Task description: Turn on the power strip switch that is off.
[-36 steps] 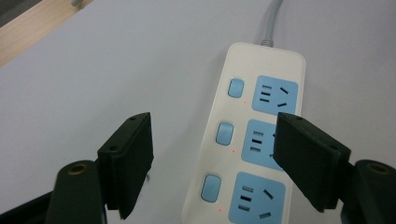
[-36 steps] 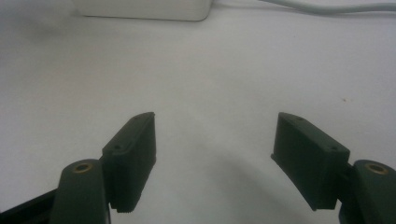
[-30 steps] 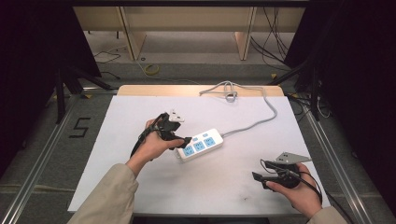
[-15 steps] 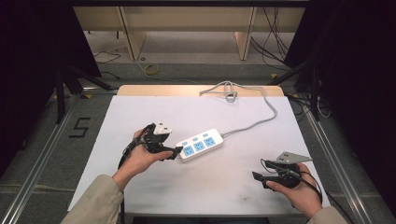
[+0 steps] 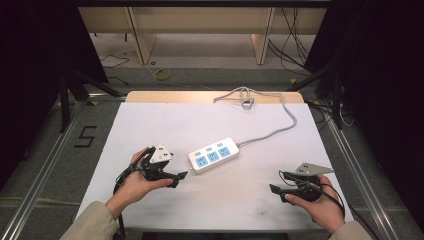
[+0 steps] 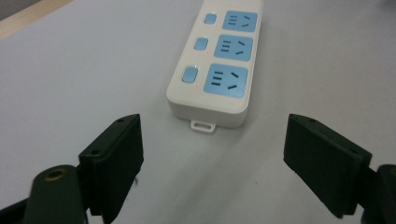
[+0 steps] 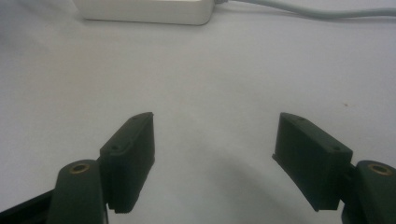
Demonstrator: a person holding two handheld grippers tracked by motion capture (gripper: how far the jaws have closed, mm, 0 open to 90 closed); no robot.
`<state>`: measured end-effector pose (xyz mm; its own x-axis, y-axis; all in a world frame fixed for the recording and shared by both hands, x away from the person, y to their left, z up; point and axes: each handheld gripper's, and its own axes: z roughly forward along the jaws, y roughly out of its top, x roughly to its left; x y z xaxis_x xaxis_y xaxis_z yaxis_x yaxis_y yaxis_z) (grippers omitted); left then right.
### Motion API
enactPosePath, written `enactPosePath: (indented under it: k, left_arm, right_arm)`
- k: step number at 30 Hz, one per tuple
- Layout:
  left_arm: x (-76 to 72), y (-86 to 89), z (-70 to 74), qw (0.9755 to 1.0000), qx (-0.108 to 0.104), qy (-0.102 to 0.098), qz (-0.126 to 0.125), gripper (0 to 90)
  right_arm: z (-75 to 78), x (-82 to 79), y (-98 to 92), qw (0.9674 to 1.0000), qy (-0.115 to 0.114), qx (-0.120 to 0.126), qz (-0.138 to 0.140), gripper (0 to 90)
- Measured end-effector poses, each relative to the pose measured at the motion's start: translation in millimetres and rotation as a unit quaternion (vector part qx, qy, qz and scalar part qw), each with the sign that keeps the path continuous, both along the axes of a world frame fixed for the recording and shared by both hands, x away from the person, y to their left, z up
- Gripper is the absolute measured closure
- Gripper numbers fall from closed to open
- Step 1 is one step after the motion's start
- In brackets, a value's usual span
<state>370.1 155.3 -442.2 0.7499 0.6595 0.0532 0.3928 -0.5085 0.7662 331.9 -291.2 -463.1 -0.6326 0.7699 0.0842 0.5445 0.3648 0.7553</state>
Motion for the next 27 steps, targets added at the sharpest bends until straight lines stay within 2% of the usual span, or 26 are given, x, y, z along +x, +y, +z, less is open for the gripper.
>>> enactPosePath:
  k: [3, 8, 20, 24, 27]
  left_arm:
    - [-3.4, 7.0, -2.0, 1.0000, 0.005, 0.007, -0.002, 17.7]
    - [-7.8, 17.0, -4.0, 0.9999, 0.009, 0.008, 0.003, 16.4]
    - [-24.9, 35.3, -13.4, 0.9994, 0.019, 0.016, 0.024, 15.7]
    - [-25.9, 39.8, -14.9, 0.9989, 0.033, 0.015, 0.028, 15.8]
    - [-26.3, 40.2, -14.4, 0.9990, 0.028, 0.013, 0.034, 15.7]
  right_arm:
    - [0.0, 0.1, 0.3, 1.0000, -0.001, 0.001, 0.002, 29.0]
    - [-0.1, 0.1, 0.4, 1.0000, -0.001, 0.001, 0.004, 29.0]
    - [-0.4, -0.1, 0.2, 1.0000, -0.001, 0.002, 0.004, 28.7]
    - [-0.2, -0.2, 0.6, 1.0000, -0.001, 0.001, 0.005, 28.7]
    - [-0.1, -0.4, 1.3, 1.0000, -0.001, -0.001, 0.008, 28.7]
